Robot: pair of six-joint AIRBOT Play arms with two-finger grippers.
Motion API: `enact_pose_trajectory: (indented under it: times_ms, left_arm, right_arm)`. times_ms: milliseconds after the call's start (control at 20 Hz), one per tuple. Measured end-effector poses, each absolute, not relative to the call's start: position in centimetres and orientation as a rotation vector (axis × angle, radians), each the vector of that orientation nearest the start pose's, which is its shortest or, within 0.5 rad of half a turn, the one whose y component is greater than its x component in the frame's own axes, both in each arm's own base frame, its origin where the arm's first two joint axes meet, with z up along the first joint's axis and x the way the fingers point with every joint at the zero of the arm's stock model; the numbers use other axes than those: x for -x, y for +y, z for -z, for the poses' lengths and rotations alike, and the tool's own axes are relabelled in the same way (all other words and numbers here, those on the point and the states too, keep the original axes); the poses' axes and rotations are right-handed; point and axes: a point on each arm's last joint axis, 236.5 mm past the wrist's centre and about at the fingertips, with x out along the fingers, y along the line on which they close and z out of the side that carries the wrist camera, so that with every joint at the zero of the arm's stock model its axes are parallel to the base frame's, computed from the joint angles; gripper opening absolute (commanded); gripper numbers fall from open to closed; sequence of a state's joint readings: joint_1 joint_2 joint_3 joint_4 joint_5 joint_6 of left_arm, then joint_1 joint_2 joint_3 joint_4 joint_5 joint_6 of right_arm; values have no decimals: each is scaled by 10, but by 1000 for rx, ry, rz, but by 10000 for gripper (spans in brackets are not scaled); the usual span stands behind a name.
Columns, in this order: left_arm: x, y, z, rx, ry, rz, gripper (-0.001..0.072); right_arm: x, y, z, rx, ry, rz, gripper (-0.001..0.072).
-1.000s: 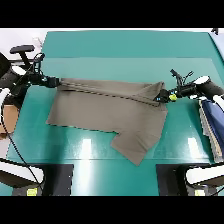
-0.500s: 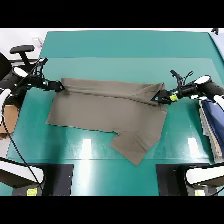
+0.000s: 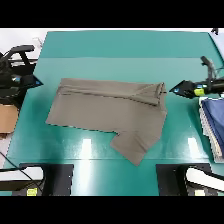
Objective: Fold the shirts.
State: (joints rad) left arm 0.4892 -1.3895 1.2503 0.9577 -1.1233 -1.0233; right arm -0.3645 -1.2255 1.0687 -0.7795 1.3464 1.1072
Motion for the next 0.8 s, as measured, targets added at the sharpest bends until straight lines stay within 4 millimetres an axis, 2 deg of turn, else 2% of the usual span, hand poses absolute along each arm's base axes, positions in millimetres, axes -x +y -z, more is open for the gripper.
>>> enact_pose_trajectory:
  times_ms: [100, 200, 300, 450, 650, 700, 800]
  left_arm:
    - [-395, 91, -28, 409, 1028, 147, 693]
    - [-365, 80, -13, 450, 1070, 153, 691]
    - [-343, 72, 5, 488, 1109, 148, 690]
    - [-323, 60, 30, 540, 1158, 143, 690]
    - [-312, 53, 58, 605, 1212, 138, 689]
    - [-311, 51, 63, 618, 1222, 138, 622]
    - [-310, 48, 69, 651, 1237, 145, 592]
  right_arm:
    - [-330, 43, -53, -611, 1166, -438, 578]
    - [-295, 57, -38, -678, 1215, -415, 578]
    - [-263, 73, -22, -735, 1259, -404, 578]
    - [-226, 94, -4, -787, 1300, -392, 578]
    - [-200, 100, 15, -845, 1289, -326, 577]
    - [-197, 98, 18, -862, 1274, -301, 577]
    - [-194, 92, 19, -888, 1246, -266, 577]
